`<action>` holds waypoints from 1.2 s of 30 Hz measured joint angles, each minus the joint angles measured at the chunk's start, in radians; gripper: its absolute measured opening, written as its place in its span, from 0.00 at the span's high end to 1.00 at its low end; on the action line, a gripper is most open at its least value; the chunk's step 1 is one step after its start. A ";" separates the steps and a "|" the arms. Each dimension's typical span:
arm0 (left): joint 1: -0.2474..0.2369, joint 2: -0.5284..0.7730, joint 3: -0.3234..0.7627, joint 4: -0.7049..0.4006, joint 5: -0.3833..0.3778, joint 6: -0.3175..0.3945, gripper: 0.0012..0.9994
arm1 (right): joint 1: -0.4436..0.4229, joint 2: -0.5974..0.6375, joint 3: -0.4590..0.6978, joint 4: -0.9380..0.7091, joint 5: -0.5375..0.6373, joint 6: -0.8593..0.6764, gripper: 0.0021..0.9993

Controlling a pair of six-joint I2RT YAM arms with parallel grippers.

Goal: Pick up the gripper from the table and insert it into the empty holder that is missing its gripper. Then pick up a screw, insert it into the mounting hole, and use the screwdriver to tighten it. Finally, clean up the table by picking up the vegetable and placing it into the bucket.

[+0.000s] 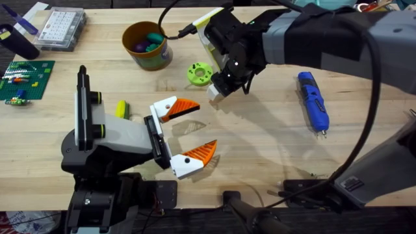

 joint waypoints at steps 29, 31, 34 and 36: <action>0.000 0.000 0.000 0.003 0.001 -0.002 0.01 | 0.000 -0.328 -0.001 -0.264 -0.011 0.022 0.45; 0.000 0.000 0.000 0.003 0.001 -0.002 0.01 | 0.000 -0.395 -0.001 -0.299 -0.011 0.024 0.45; 0.000 0.000 0.000 0.003 0.001 -0.002 0.01 | 0.000 -0.484 -0.001 -0.332 -0.011 0.024 0.45; 0.000 0.000 0.000 0.002 0.001 -0.002 0.01 | 0.000 -0.535 -0.001 -0.333 -0.011 0.024 0.45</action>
